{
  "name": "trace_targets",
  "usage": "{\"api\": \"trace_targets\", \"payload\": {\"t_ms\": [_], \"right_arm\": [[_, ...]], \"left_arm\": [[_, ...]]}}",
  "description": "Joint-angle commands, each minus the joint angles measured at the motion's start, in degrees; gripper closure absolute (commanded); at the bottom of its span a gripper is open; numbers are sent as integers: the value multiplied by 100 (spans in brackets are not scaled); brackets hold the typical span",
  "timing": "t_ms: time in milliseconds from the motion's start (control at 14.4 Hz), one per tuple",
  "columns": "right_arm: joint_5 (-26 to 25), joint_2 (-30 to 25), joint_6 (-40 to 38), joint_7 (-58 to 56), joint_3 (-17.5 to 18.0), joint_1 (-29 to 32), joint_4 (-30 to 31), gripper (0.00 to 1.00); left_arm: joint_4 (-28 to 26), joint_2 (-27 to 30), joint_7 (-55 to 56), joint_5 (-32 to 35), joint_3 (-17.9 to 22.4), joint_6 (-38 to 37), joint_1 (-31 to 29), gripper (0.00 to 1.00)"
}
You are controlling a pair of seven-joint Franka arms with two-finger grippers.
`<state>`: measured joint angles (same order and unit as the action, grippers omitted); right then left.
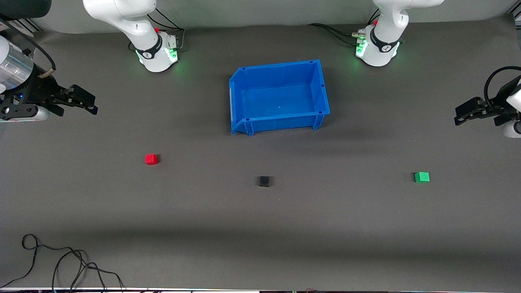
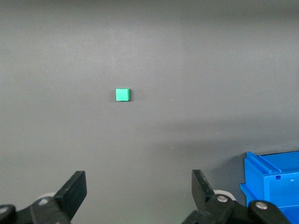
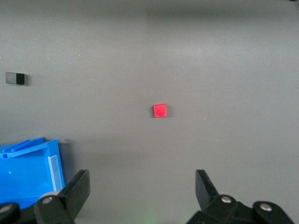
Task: Attach green and red cubes to black cube
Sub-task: 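Reach the right gripper to the red cube while the left gripper reaches the green cube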
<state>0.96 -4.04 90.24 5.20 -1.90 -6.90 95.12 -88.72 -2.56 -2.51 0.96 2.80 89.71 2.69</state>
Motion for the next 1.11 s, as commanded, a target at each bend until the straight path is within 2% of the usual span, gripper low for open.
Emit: {"api": "trace_targets", "payload": {"t_ms": [0,485,693,762,832,1040], "right_arm": [[-52,78,-59,-125,-21,-13,-143,0],[-35,166,187,447,-144,5,-81,0],[-44,464,100,333,-170,13,-29,1],[-35,509,65,236,-188,5,155,3],[-35,518,82,270,-188,-4,383,9],[-26,649,755,288,-179,-4,849,10]], "left_arm": [[-22,27,-56,62,10,12,12,0],[-22,18,-65,62,10,12,21,0],[-22,18,-56,71,10,47,4,0],[-22,10,-65,71,19,55,-5,0],[-22,1,-65,71,36,82,-14,0],[-31,-8,58,62,63,134,-40,0]]}}
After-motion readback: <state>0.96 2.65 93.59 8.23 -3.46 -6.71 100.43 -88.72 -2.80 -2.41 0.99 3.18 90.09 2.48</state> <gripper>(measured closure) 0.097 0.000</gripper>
